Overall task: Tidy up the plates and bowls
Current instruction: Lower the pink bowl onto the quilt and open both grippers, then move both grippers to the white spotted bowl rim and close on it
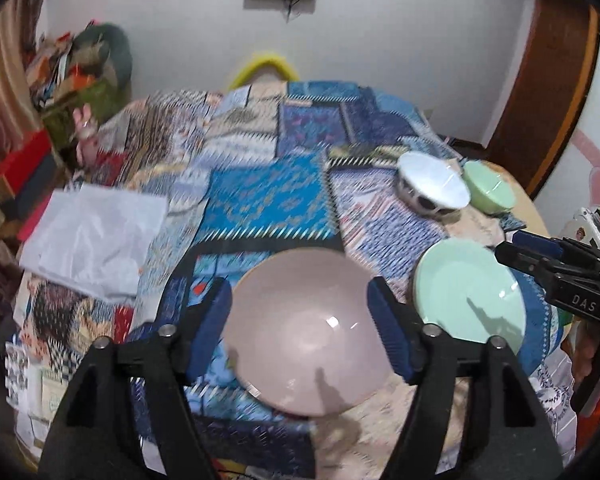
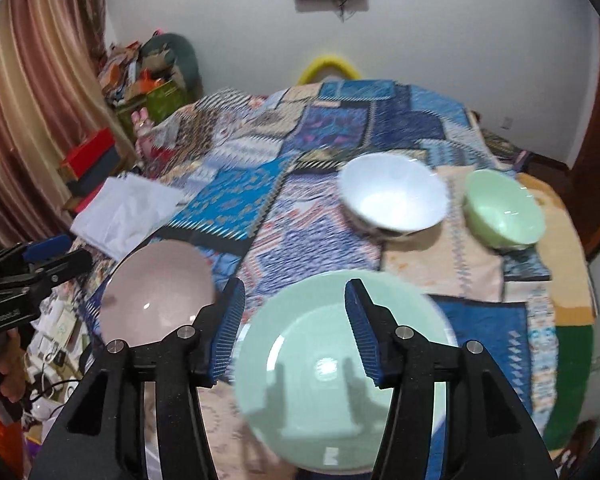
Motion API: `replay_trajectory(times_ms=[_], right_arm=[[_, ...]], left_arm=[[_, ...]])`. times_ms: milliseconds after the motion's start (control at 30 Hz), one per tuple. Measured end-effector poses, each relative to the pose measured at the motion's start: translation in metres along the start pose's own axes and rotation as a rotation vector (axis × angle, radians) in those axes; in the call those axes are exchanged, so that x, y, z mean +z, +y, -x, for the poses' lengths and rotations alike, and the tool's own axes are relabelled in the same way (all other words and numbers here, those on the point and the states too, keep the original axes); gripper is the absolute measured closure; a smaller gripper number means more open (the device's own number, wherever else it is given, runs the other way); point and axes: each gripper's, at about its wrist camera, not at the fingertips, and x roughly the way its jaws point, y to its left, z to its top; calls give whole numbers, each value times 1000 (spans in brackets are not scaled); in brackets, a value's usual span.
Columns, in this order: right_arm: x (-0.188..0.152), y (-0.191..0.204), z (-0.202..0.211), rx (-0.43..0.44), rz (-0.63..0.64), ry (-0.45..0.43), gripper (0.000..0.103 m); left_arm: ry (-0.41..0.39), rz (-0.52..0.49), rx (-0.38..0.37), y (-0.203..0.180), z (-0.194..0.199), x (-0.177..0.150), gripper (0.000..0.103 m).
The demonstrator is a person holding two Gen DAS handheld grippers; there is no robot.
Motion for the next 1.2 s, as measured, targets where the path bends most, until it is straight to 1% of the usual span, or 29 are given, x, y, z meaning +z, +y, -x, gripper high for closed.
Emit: replay_trajectory(times_ms=[33, 100, 167, 200, 267, 433, 533, 667, 733, 933, 1000, 1067, 1200], right_arm=[[1, -5, 3, -4, -6, -6, 54], [5, -17, 9, -22, -18, -22, 53], [9, -28, 14, -41, -19, -36, 45], [11, -34, 15, -49, -22, -44, 44], [17, -47, 19, -62, -37, -63, 43], [31, -73, 22, -87, -64, -95, 43], [39, -85, 17, -111, -75, -104, 43], [45, -101, 4, -138, -88, -101, 43], [48, -107, -5, -150, -92, -97, 43], [52, -127, -38, -146, -110, -61, 43], [52, -132, -50, -136, -122, -45, 46], [52, -138, -63, -114, -136, -19, 53], [52, -146, -86, -64, -148, 31, 62]], left_arm=[[-8, -4, -4, -4, 1, 3, 29], [-21, -12, -16, -16, 1, 12, 22], [-34, -13, -35, -27, -2, 24, 19], [-36, -15, -43, -32, -2, 27, 19], [-39, -25, -67, -44, -8, 40, 17], [-45, -54, -79, -69, -25, 62, 15], [-27, -62, -92, -81, -41, 75, 15], [26, -40, -139, -93, -69, 94, 15], [37, -38, -144, -97, -81, 100, 15], [66, -65, -118, -114, -124, 115, 15], [80, -76, -110, -118, -139, 117, 15], [94, -85, -103, -122, -155, 120, 15], [113, -97, -93, -128, -184, 124, 15]])
